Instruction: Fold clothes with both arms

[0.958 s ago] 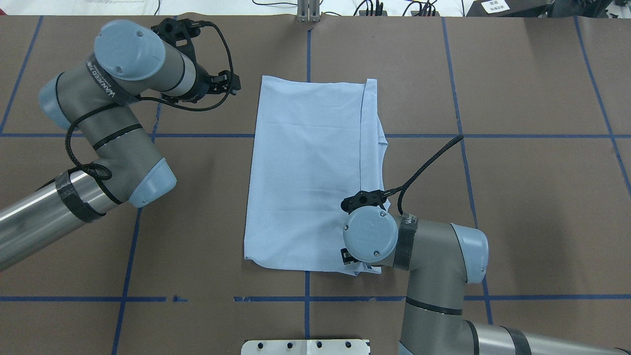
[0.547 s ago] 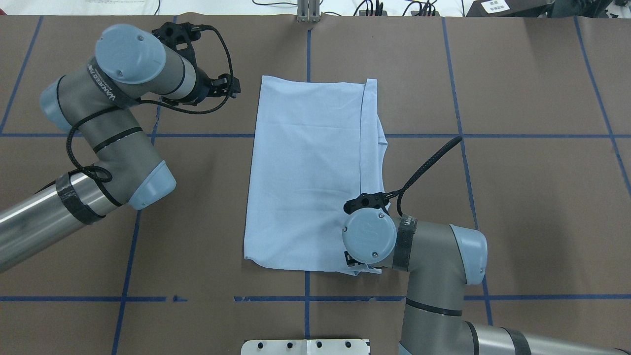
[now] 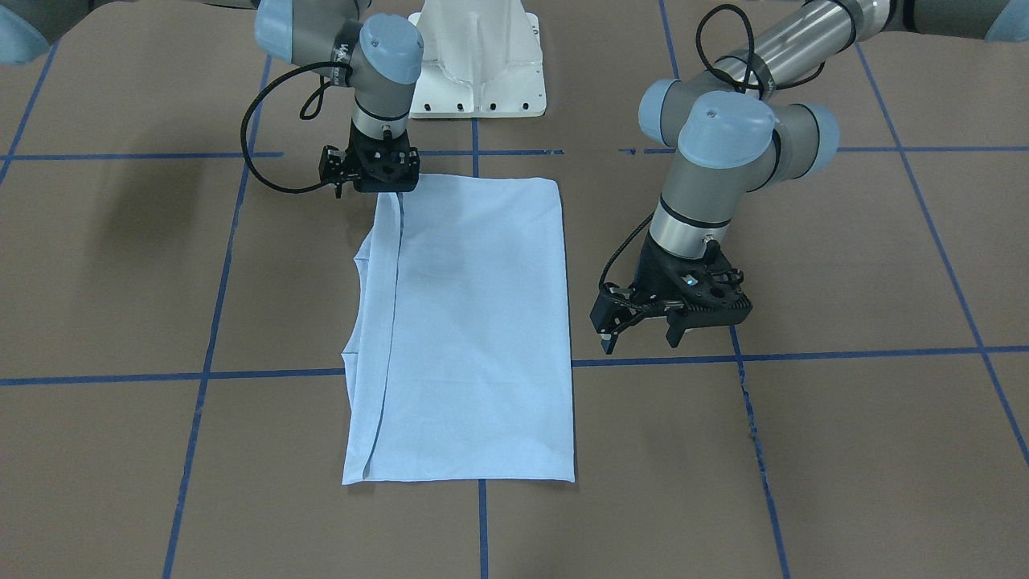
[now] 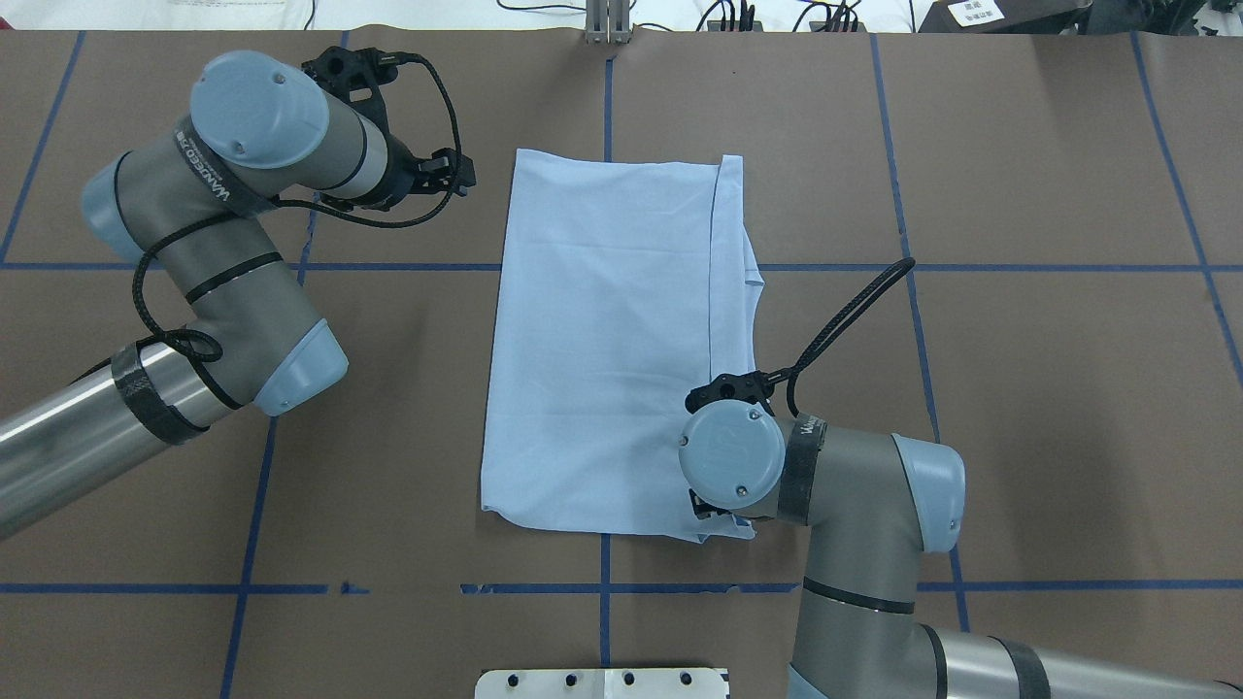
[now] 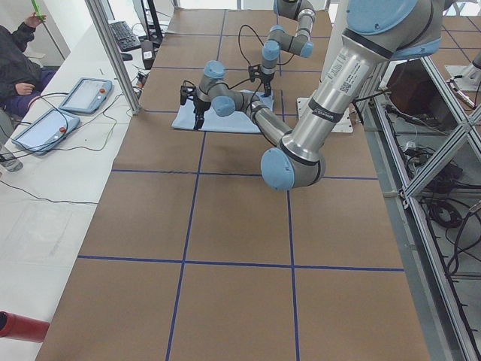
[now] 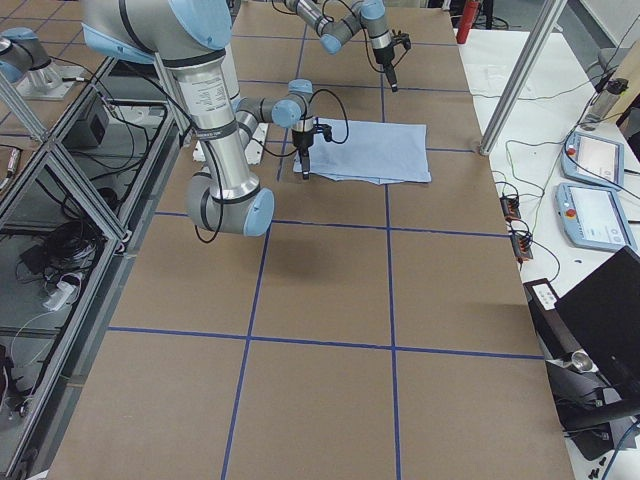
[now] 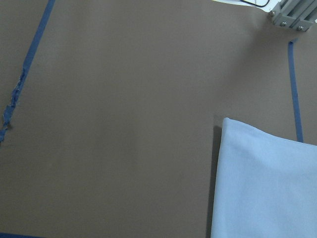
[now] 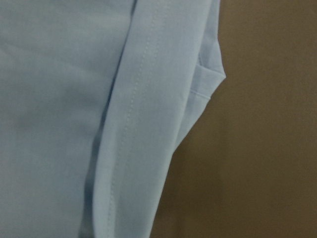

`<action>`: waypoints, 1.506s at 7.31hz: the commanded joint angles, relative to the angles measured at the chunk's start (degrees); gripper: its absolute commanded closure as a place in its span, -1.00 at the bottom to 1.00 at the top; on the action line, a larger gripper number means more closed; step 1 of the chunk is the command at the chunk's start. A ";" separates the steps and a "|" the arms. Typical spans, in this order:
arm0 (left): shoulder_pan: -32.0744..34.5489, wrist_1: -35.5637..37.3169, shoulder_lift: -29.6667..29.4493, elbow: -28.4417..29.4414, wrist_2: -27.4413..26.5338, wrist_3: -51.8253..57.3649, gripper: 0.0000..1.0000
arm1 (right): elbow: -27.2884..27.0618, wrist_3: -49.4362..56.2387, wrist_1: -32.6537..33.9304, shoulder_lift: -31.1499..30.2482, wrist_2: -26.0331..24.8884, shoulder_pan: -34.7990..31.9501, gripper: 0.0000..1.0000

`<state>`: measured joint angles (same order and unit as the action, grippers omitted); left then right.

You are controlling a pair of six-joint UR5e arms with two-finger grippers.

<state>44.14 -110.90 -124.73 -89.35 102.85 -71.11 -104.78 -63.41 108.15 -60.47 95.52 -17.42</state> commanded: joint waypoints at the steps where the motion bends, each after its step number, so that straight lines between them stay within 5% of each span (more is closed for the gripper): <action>1: -0.02 0.16 -0.07 -0.21 -0.02 -0.25 -1.00 | -0.16 1.71 2.32 -0.26 -0.07 -1.73 -1.00; 6: -0.11 0.16 0.01 -0.47 0.07 0.01 -1.00 | -3.66 2.68 1.72 -2.74 0.36 -4.63 -1.00; 11: -0.11 -0.02 0.19 -0.13 -0.02 0.27 -1.00 | 4.58 5.93 -8.92 1.57 0.02 -5.70 -1.00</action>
<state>44.03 -110.82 -124.56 -89.59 102.90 -70.87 -102.63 -57.54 100.66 -59.68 95.53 -23.33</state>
